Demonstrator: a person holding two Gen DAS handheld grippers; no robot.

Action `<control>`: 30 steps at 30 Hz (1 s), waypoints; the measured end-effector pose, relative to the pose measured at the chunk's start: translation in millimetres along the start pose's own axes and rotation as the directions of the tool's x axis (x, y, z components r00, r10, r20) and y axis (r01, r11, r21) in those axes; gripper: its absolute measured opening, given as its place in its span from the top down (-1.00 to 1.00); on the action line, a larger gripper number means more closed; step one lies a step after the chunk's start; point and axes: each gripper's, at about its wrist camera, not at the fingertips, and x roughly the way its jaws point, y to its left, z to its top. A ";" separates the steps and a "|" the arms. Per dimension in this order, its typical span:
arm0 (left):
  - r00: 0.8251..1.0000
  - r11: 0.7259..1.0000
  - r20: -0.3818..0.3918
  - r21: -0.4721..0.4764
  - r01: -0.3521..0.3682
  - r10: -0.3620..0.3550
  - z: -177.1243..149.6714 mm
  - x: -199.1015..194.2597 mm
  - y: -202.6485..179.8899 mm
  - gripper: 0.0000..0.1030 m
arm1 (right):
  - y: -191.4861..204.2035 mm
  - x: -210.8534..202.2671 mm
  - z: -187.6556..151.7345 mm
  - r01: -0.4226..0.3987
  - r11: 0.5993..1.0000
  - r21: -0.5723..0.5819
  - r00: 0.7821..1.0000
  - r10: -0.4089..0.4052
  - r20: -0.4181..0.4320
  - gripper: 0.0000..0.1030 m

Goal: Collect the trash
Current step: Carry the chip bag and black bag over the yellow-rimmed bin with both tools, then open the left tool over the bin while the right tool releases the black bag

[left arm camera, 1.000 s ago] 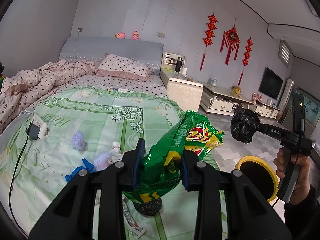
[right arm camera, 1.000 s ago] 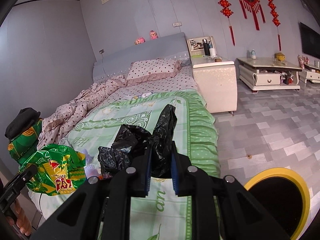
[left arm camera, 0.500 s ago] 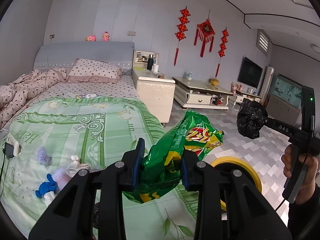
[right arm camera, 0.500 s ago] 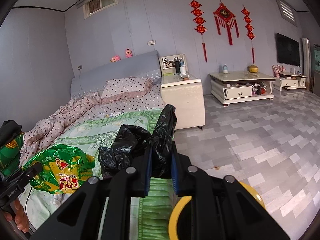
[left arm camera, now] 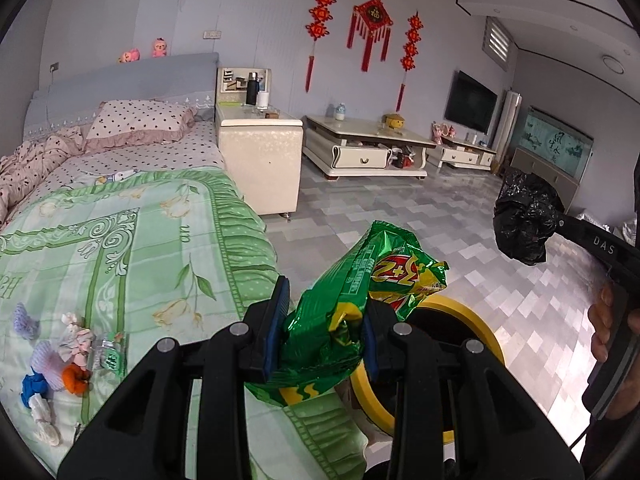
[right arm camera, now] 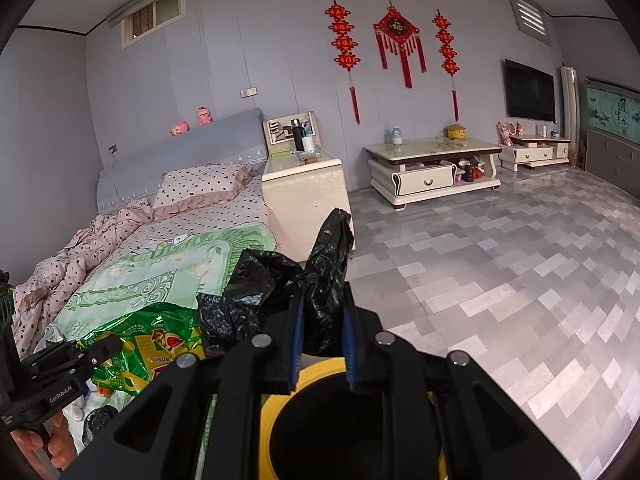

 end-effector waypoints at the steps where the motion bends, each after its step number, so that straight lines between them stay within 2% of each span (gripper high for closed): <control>1: 1.000 1.000 -0.013 0.003 0.009 -0.009 -1.6 8.9 -5.9 0.41 | -6.4 2.7 -3.3 0.003 1.000 0.010 1.000 -0.002 -0.009 0.69; 11: 0.991 0.997 -0.118 0.036 0.062 -0.057 -38.8 74.2 -43.3 0.40 | -44.9 39.1 -36.4 0.046 0.995 0.086 0.994 -0.038 -0.100 0.69; 19: 0.978 0.993 -0.184 0.035 0.109 -0.101 -60.6 105.5 -59.4 0.37 | -61.7 54.7 -56.1 0.074 0.989 0.128 0.988 -0.055 -0.144 0.68; 23: 0.977 0.992 -0.181 0.033 0.119 -0.111 -63.9 102.7 -68.9 0.27 | -64.4 53.8 -58.6 0.066 0.990 0.125 0.989 -0.048 -0.139 0.65; 27: 0.977 0.993 -0.182 0.018 0.116 -0.111 -63.7 101.7 -69.6 0.06 | -67.6 49.3 -58.2 0.082 0.988 0.132 0.989 -0.065 -0.130 0.57; 30: 0.977 0.993 -0.180 0.009 0.116 -0.112 -62.7 98.4 -67.6 -0.03 | -63.8 45.0 -57.1 0.091 0.986 0.140 0.989 -0.073 -0.130 0.36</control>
